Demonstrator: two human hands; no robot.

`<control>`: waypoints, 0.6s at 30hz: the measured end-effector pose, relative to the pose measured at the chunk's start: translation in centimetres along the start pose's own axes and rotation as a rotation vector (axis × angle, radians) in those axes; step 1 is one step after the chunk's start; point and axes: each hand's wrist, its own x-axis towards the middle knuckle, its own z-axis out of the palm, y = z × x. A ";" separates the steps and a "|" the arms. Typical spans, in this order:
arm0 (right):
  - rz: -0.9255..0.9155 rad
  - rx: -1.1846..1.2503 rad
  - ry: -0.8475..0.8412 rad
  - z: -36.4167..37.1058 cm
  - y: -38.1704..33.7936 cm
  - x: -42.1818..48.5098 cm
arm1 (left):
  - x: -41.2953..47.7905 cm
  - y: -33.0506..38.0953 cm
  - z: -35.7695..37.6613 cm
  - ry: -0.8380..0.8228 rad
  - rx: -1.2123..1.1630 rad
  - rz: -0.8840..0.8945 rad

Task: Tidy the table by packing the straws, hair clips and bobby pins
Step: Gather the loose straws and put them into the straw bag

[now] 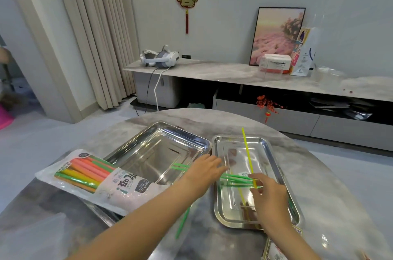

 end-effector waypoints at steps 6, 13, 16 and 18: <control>0.100 0.211 -0.114 -1.2 -0.4 -0.8 | 0.8 1.9 0.0 -0.135 -0.006 -0.107; 0.000 0.304 -0.451 -5.9 -2.5 -2.1 | 0.2 2.5 -0.7 -0.242 -0.107 -0.170; 0.002 0.380 -0.646 -8.9 -2.9 -2.7 | -0.1 2.6 -2.0 -0.246 -0.178 -0.221; 0.002 0.497 -0.713 -10.8 -3.3 -3.2 | -0.8 2.5 -3.1 -0.197 -0.245 -0.263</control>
